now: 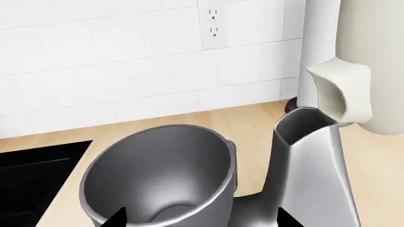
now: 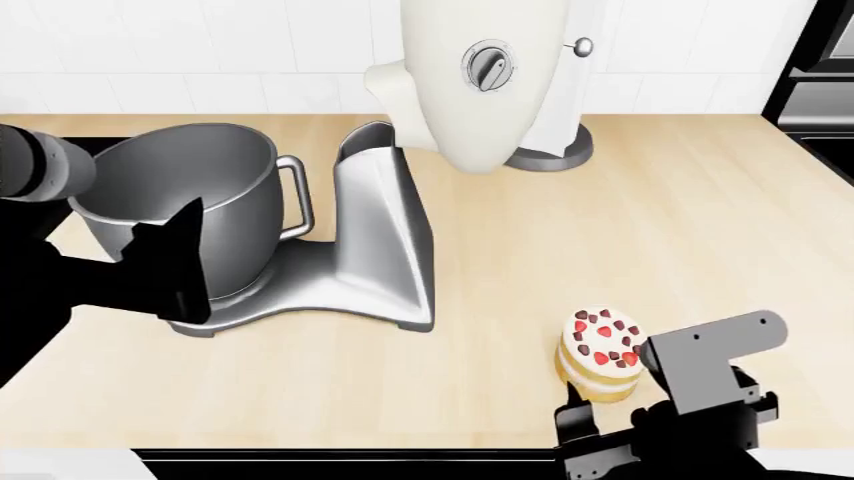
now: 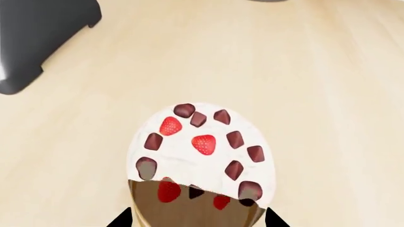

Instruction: Place the cake in the stand mixer bowl.

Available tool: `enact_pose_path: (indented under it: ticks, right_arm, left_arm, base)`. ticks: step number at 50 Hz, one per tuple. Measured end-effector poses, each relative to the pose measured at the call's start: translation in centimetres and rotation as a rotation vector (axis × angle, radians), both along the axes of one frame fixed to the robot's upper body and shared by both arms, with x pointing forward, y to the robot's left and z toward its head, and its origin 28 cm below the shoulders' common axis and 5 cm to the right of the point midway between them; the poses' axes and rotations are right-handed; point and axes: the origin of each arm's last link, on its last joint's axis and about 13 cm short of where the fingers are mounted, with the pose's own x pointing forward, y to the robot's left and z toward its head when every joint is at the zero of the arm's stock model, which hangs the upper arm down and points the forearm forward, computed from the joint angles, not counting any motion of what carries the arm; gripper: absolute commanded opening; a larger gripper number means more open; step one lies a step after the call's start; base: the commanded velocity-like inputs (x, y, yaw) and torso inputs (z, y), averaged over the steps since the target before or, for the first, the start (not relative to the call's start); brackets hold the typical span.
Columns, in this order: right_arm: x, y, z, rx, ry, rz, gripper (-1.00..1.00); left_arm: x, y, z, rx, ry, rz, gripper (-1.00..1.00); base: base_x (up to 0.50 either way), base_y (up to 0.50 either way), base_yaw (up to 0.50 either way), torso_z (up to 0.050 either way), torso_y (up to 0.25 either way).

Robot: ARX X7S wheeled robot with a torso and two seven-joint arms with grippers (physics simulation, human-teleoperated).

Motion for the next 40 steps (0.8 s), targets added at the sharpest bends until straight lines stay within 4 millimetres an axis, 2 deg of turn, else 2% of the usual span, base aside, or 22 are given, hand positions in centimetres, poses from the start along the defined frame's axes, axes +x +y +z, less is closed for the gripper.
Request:
enact_pose_path:
  ticks: [21, 22, 40]
  right_arm:
    - [0.34, -0.03, -0.29, 0.013, 0.001, 0.005, 1.00]
    - [0.35, -0.03, -0.30, 0.014, 0.000, 0.005, -1.00]
    - [0.23, -0.05, -0.29, 0.004, -0.017, -0.011, -1.00]
  left_arm:
    - [0.04, 0.02, -0.01, 0.001, 0.001, -0.002, 1.00]
    - [0.04, 0.02, -0.01, 0.001, 0.001, -0.002, 1.00]
    - [0.01, 0.00, -0.03, 0.001, -0.001, -0.003, 1.00]
  base:
    - [0.00, 0.00, 0.00, 0.000, 0.000]
    - [0.00, 0.00, 0.00, 0.000, 0.000]
    - [0.00, 0.00, 0.00, 0.000, 0.000]
